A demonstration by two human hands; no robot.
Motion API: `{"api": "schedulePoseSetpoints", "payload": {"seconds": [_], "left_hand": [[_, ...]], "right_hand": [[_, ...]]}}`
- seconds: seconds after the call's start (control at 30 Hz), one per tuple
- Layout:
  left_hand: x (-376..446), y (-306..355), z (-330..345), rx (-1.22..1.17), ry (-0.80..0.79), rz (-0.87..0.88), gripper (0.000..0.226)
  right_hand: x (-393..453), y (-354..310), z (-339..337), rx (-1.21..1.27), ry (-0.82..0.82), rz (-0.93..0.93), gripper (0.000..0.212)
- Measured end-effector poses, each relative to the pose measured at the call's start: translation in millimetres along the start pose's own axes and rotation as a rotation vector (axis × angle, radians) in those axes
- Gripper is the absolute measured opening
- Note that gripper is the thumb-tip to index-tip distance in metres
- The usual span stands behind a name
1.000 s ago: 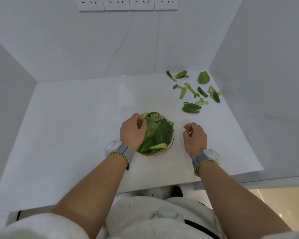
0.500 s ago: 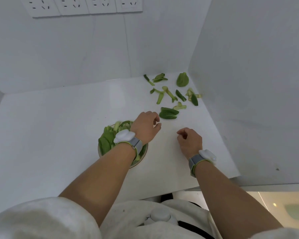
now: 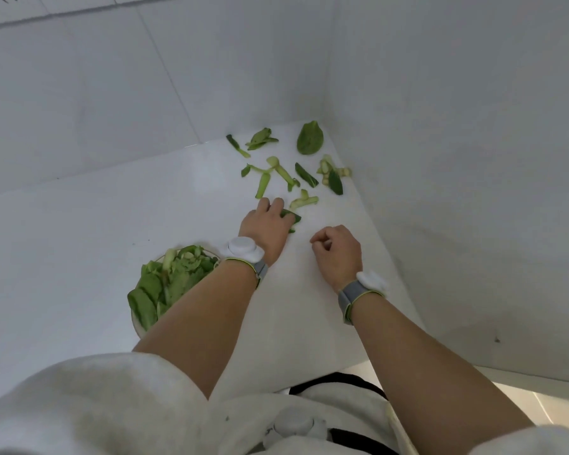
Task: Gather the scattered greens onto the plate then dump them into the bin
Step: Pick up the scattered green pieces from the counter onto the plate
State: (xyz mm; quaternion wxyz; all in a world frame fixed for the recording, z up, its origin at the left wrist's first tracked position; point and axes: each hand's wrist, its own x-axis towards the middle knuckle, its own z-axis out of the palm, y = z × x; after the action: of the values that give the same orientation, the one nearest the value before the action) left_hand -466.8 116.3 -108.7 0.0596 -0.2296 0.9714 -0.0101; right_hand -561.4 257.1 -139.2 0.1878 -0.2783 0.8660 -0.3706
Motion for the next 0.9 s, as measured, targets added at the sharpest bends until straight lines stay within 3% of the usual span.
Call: {"api": "schedulePoseSetpoints", "payload": {"seconds": [0.23,0.4,0.47,0.63,0.9], "left_hand": [[-15.5,-3.4,-4.9,-0.484,0.208,-0.189,0.017],[-29.1,-12.9,-22.9,-0.801,0.301,-0.38,0.013],[-41.1,-20.0,-29.9,-0.84,0.328,-0.435,0.016],[-74.2,-38.7,-35.2,-0.848,0.368,-0.519,0.021],[-128.6,-64.8,-27.0,-0.822,0.418,-0.634,0.022]], "right_hand": [[25.5,-10.4,5.0,-0.009,0.013,-0.071,0.016],[45.9,-28.6,23.7,-0.096,-0.13,-0.256,0.032],[47.9,-34.5,34.9,-0.154,-0.179,-0.333,0.034],[42.2,-38.1,55.0,-0.222,-0.201,-0.275,0.034],[17.2,-41.5,64.2,-0.261,-0.102,-0.161,0.005]]}}
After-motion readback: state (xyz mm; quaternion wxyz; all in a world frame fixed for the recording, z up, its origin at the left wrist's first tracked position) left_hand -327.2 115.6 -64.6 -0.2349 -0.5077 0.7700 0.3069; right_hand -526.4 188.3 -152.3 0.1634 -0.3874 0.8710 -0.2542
